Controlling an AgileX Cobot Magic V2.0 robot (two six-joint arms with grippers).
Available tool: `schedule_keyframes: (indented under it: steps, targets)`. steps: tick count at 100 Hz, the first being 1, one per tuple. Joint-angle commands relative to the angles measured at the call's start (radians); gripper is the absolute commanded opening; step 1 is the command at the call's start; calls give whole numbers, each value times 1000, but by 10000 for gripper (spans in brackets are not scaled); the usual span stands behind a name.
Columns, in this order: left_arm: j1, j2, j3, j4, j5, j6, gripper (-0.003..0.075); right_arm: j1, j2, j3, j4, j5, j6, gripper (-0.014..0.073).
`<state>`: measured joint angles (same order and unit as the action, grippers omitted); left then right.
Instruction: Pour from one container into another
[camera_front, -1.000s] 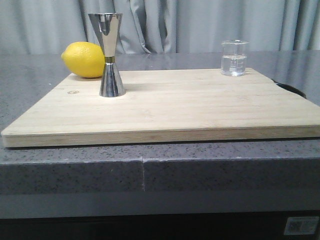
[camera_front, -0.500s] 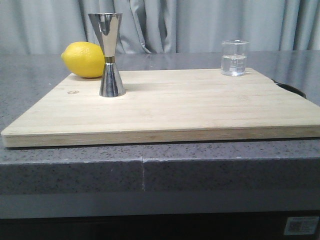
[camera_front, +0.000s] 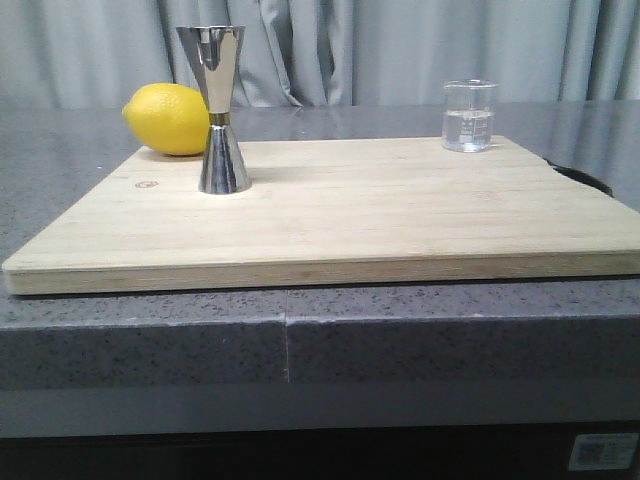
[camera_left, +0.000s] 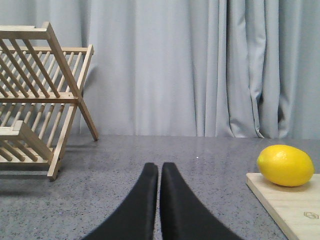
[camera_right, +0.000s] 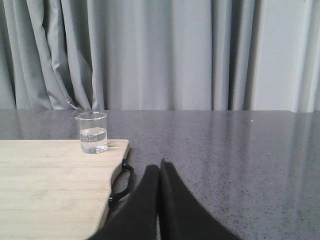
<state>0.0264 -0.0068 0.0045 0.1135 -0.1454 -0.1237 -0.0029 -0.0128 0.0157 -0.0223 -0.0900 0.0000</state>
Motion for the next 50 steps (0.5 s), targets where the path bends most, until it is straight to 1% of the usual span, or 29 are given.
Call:
schedule_keyframes:
  steps: [1,15,24,30,41,50]
  targets:
    - [-10,-21,28,-11,-66,-6,-19,-9,-16,6,1,-88,0,-70]
    - [-10,-21,28,-11,-66,-6,-19,-9,-16,6,13,-78,0,-70]
    - [-10,-21,28,-59,-78,-6,-19,-9,-16,-1,65,-55,0,-70]
    - [-10,-21,19,-106,-81,-6,-19,-9,-16,-25,102,2,0,-70]
    - [-10,-21,-23,-126,-72,-6,-19,-9,-16,-97,103,118,0,-70]
    - [-10,-18,-90,-139,-7,-6,-19,-9,-16,-162,103,183,0,-70]
